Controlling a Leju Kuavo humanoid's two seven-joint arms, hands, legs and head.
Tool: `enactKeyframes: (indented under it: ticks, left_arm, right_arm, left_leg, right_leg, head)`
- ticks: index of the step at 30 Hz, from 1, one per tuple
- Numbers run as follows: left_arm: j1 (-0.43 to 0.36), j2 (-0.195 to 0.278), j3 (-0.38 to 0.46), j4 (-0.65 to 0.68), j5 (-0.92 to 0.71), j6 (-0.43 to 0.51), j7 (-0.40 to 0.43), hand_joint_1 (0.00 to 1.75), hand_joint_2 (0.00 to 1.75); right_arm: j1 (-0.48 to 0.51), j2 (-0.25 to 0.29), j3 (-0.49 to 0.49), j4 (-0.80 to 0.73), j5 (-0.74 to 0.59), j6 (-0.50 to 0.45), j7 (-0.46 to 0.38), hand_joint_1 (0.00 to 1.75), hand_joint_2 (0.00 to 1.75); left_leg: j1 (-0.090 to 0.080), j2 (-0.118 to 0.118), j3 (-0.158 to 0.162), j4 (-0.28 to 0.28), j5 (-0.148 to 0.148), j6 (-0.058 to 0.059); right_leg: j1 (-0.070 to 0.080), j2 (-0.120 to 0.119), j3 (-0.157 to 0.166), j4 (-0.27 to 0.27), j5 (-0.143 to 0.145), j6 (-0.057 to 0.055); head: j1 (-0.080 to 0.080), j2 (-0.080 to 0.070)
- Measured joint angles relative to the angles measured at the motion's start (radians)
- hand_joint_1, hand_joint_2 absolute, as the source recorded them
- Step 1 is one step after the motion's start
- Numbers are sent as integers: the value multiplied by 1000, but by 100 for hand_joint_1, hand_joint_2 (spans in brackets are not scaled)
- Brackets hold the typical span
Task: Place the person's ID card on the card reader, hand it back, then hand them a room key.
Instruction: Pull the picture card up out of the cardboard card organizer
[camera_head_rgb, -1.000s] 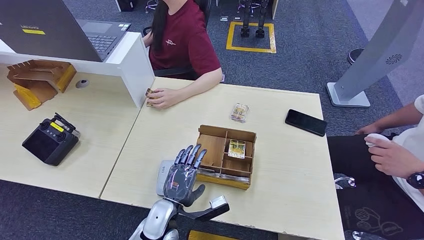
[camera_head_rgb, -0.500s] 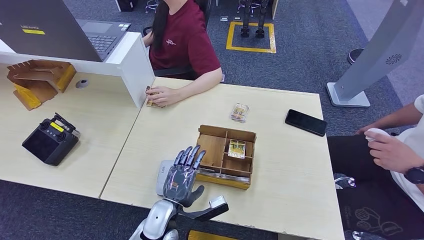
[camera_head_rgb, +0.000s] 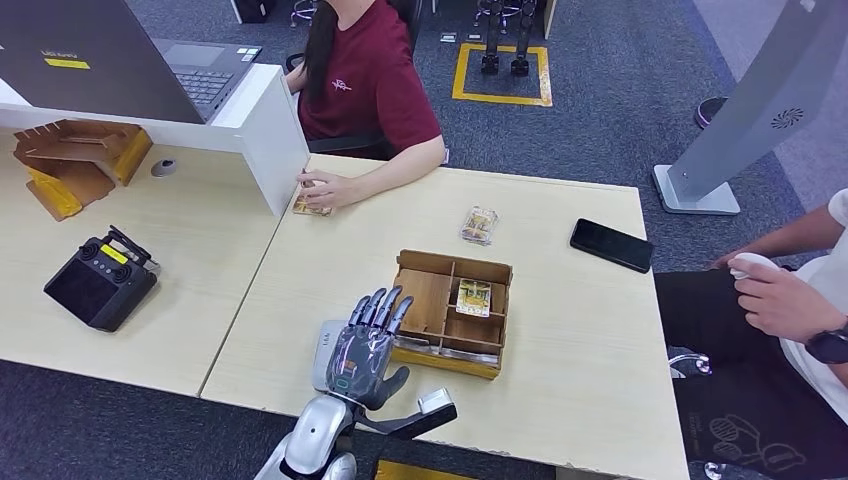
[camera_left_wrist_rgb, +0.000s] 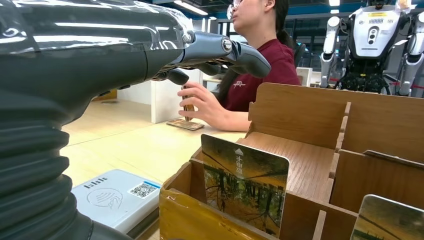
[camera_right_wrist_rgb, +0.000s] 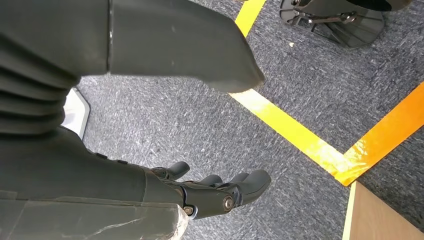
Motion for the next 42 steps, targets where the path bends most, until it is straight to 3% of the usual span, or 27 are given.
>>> enactKeyframes:
  ticks: [39, 42]
  left_arm:
    - [-20, -6, 4, 56, 9, 1, -12, 1, 175]
    - [-22, -6, 4, 58, 10, 1, -13, 132, 175]
  right_arm:
    - [-6, 0, 9, 0, 0, -1, 9, 0, 0]
    - [-6, 0, 9, 0, 0, -2, 9, 0, 0]
  left_leg:
    - [0, 0, 0, 0, 0, 0]
    - [0, 0, 0, 0, 0, 0]
  right_leg:
    - [0, 0, 0, 0, 0, 0]
    - [0, 0, 0, 0, 0, 0]
  head:
    - [0, 0]
    - [0, 0]
